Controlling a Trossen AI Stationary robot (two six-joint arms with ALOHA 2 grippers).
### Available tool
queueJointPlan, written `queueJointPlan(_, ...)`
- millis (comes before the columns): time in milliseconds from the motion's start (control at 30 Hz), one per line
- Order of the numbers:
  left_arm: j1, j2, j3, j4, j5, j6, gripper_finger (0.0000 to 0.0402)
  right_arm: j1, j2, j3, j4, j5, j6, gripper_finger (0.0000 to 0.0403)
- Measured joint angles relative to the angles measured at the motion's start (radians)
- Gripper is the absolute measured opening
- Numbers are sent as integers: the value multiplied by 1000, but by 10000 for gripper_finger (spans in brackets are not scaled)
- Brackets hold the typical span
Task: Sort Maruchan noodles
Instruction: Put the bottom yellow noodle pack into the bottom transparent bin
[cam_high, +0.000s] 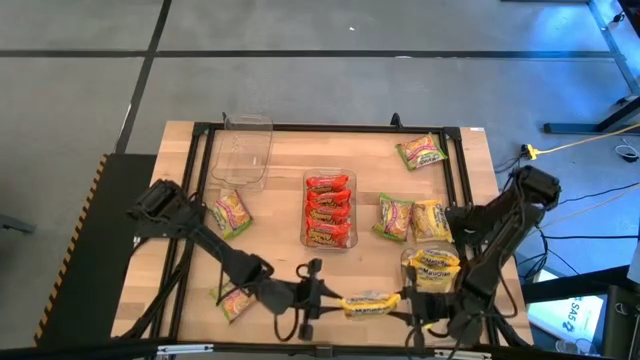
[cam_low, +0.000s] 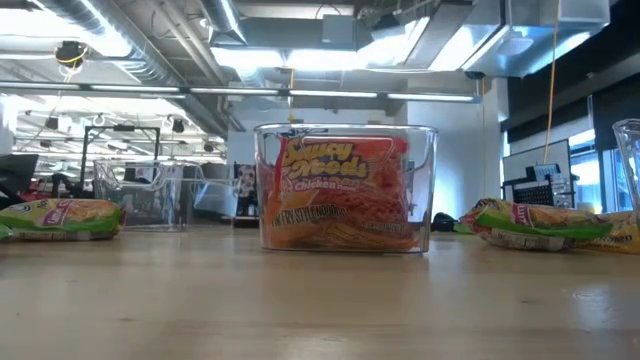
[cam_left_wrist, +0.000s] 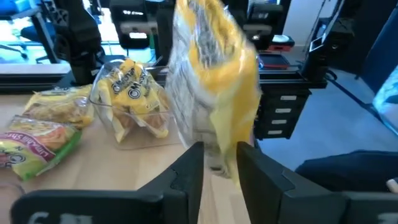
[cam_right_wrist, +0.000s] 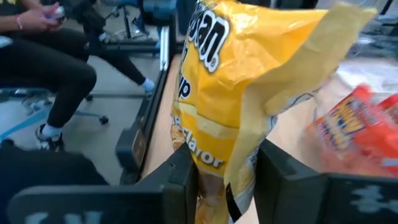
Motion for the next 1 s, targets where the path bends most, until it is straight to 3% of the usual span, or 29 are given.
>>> queueJointPlan(167,34,1,1,-24,81,-26,139,10,-78,0,-45,52,-14,89)
queueJointPlan(500,73,1,2,99,90,-63,239,9,-108,1,-97,78,-15,89)
queueJointPlan(833,98,1,1,106,68,-107,245,-90,-108,1,-80,65,-48,89)
queueJointPlan(1000,98,1,1,108,-3,-79,244,-105,-107,1,-16,55,-135,89)
